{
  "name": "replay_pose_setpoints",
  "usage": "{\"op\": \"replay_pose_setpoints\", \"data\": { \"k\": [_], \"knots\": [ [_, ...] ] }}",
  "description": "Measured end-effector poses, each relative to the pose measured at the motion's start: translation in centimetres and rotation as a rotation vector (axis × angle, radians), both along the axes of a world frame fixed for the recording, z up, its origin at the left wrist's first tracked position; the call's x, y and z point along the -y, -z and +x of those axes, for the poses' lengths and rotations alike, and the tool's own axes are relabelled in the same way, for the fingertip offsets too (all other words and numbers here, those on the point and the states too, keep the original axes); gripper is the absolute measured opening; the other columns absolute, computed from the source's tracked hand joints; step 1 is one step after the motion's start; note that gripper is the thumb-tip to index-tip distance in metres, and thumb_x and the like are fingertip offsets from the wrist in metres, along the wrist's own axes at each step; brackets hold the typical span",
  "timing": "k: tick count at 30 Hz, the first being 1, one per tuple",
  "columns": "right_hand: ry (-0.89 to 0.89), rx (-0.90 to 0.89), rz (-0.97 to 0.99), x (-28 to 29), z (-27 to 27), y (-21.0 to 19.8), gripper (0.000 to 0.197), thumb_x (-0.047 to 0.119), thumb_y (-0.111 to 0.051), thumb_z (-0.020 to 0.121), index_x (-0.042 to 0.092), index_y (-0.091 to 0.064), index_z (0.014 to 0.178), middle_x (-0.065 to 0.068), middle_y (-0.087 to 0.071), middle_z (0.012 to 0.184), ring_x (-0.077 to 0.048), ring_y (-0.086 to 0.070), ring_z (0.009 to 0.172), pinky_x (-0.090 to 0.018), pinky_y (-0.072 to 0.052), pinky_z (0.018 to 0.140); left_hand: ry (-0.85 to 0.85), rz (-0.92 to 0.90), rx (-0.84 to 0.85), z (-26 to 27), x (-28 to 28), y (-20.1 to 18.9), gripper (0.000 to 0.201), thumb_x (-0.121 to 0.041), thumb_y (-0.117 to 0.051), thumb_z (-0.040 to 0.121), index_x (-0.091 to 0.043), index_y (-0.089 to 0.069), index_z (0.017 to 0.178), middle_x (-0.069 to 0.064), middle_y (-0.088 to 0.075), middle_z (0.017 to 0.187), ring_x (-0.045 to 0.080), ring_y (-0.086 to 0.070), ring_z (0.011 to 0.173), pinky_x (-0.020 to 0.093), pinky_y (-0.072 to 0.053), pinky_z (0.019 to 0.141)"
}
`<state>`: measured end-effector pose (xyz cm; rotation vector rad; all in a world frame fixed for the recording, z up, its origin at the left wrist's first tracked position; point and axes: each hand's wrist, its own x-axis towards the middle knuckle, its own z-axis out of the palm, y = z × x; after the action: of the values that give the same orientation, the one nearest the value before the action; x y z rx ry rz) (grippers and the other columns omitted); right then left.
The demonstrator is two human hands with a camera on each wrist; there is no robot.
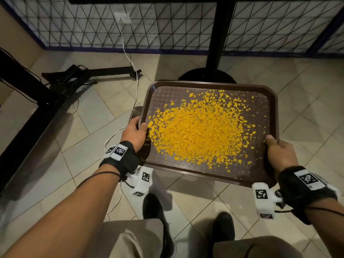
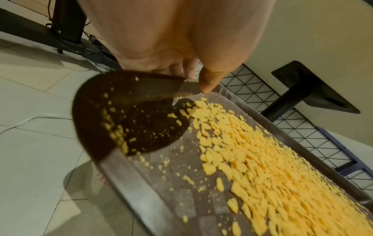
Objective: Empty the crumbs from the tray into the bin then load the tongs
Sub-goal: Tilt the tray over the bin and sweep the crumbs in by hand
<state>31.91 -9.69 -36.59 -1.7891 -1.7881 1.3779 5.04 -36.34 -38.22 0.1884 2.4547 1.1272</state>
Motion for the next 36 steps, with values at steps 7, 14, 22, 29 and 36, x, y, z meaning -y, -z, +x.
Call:
{"op": "replay_pose_setpoints", "data": {
  "k": [7, 14, 22, 29, 36],
  "knots": [
    [0.040, 0.069, 0.059, 1.8, -1.0, -1.7, 0.048, 0.046, -0.045, 0.096, 0.005, -0.061, 0.117, -0.020, -0.063, 0.117, -0.039, -0.059, 0.108, -0.052, -0.043, 0.101, 0.044, 0.007, 0.001, 0.1, 2.7, -1.2, 0.054, -0.035, -0.050, 0.098, -0.027, -0.033, 0.149, 0.003, -0.052, 0.144, 0.027, -0.053, 0.126, 0.044, -0.040, 0.108],
    [0.019, 0.109, 0.140, 1.6, -3.7, -1.3, 0.048, 0.034, -0.041, 0.102, -0.008, -0.055, 0.121, -0.031, -0.056, 0.125, -0.044, -0.052, 0.116, -0.042, -0.039, 0.099, 0.245, -0.065, -0.273, 2.4, 2.5, -0.8, 0.057, -0.029, -0.049, 0.099, -0.026, -0.027, 0.152, 0.002, -0.038, 0.152, 0.024, -0.039, 0.137, 0.042, -0.035, 0.110],
    [0.028, 0.162, 0.179, 0.3, -7.1, 2.4, 0.050, 0.034, -0.041, 0.102, -0.011, -0.057, 0.114, -0.035, -0.057, 0.118, -0.046, -0.053, 0.111, -0.045, -0.040, 0.096, 0.903, -0.236, -0.435, 10.2, -5.6, 3.5, 0.060, -0.045, -0.015, 0.102, -0.022, -0.006, 0.156, 0.000, -0.001, 0.165, 0.023, 0.003, 0.151, 0.040, 0.000, 0.122],
    [0.027, 0.197, 0.166, -0.3, -8.4, 5.2, 0.052, 0.035, -0.039, 0.102, -0.012, -0.056, 0.115, -0.035, -0.055, 0.122, -0.046, -0.050, 0.115, -0.043, -0.038, 0.096, 1.188, -0.314, -0.491, 12.5, -10.0, 8.9, 0.065, -0.049, -0.004, 0.100, -0.016, -0.011, 0.156, 0.003, 0.004, 0.164, 0.026, 0.006, 0.151, 0.049, -0.005, 0.121],
    [-0.001, 0.216, 0.155, -0.8, -9.8, 6.2, 0.052, 0.035, -0.038, 0.102, -0.011, -0.054, 0.120, -0.033, -0.052, 0.128, -0.045, -0.048, 0.120, -0.042, -0.036, 0.099, 1.160, -0.295, -0.410, 9.8, -9.1, 11.2, 0.074, -0.063, -0.011, 0.098, -0.021, 0.010, 0.155, -0.003, 0.025, 0.158, 0.014, 0.026, 0.146, 0.040, 0.012, 0.120]
  ]
}}
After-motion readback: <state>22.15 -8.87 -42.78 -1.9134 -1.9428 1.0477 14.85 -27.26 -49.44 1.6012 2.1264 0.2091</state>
